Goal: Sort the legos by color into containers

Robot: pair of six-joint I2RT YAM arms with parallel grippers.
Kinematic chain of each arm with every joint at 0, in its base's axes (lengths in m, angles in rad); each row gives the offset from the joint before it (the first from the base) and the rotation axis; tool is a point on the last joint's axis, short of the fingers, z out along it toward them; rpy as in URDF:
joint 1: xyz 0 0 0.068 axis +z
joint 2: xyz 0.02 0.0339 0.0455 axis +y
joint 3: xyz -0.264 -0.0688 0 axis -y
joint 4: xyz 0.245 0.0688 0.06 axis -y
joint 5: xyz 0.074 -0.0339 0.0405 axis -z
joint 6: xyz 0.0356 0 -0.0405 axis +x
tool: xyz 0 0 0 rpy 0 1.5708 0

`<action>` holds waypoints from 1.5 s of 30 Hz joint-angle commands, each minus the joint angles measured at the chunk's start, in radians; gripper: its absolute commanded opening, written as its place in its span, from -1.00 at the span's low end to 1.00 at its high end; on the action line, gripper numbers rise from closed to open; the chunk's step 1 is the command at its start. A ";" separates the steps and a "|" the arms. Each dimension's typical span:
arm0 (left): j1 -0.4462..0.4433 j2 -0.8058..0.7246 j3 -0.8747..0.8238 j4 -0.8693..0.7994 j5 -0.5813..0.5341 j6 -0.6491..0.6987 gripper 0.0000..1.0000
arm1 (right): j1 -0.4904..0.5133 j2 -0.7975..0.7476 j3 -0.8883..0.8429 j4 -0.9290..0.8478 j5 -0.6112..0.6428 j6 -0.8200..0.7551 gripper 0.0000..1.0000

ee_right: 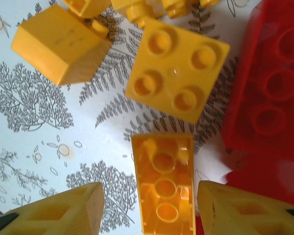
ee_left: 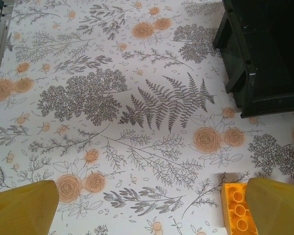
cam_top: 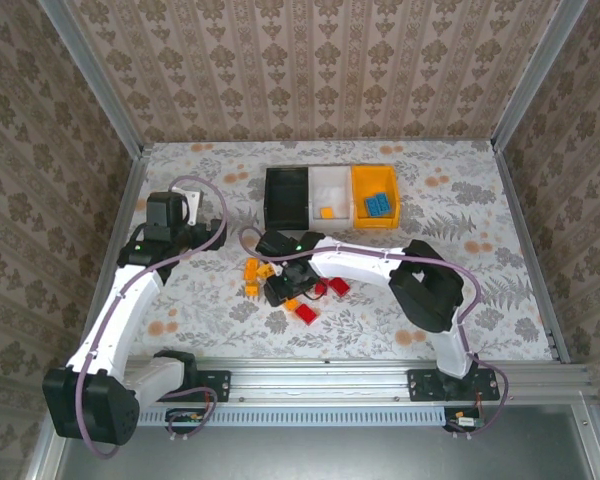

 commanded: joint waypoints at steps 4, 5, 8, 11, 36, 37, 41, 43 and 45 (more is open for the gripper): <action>0.011 0.005 0.030 -0.013 0.000 -0.026 0.99 | 0.003 0.090 0.056 -0.036 0.022 -0.020 0.10; 0.012 0.006 0.031 -0.012 0.005 -0.026 0.99 | 0.004 0.098 0.060 -0.042 0.029 -0.022 0.10; 0.018 0.008 0.031 -0.009 0.014 -0.029 1.00 | 0.004 0.106 0.063 -0.052 0.041 -0.025 0.07; 0.022 0.011 0.031 -0.006 0.028 -0.033 1.00 | 0.005 0.099 0.051 -0.046 0.061 -0.020 -0.08; -0.018 0.058 0.030 0.043 0.326 -0.003 1.00 | -0.381 -0.058 0.305 -0.134 0.110 -0.077 -0.52; -0.024 0.066 0.032 0.044 0.351 -0.001 1.00 | -0.394 -0.029 0.323 -0.132 0.111 -0.081 -0.52; -0.065 0.106 0.042 0.051 0.484 0.017 1.00 | -0.437 0.100 0.450 -0.156 0.108 -0.087 -0.51; -0.088 0.120 0.044 0.059 0.546 0.026 1.00 | -0.447 0.157 0.507 -0.170 0.110 -0.092 -0.51; -0.113 0.128 0.042 0.066 0.599 0.033 1.00 | -0.454 0.211 0.568 -0.189 0.120 -0.100 -0.49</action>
